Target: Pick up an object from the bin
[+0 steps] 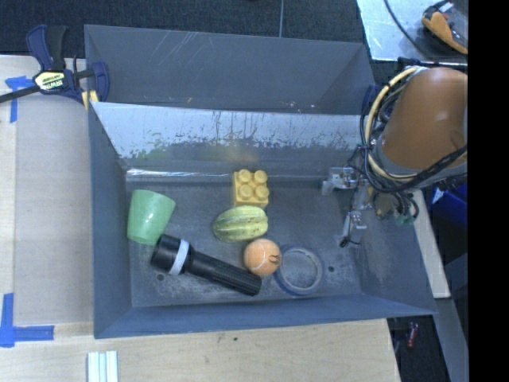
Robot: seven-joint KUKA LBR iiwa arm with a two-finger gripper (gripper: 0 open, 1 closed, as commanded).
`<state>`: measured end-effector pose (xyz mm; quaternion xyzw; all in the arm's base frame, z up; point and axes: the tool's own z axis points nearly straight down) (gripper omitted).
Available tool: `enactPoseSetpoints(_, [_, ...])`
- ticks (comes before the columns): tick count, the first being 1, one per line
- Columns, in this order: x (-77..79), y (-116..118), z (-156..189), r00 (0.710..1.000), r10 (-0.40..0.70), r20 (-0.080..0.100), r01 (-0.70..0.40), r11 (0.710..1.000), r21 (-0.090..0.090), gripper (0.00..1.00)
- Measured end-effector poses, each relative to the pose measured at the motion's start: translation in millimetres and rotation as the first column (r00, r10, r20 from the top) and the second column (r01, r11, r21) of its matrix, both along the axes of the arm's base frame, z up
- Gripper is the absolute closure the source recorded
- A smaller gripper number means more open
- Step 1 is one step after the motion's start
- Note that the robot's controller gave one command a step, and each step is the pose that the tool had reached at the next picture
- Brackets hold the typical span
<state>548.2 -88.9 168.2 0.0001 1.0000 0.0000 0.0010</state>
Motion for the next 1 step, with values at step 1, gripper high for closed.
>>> enactPoseSetpoints(1, [2.4,4.5,-3.8,1.000,0.003,0.007,-0.003,1.000,-0.002,0.00])
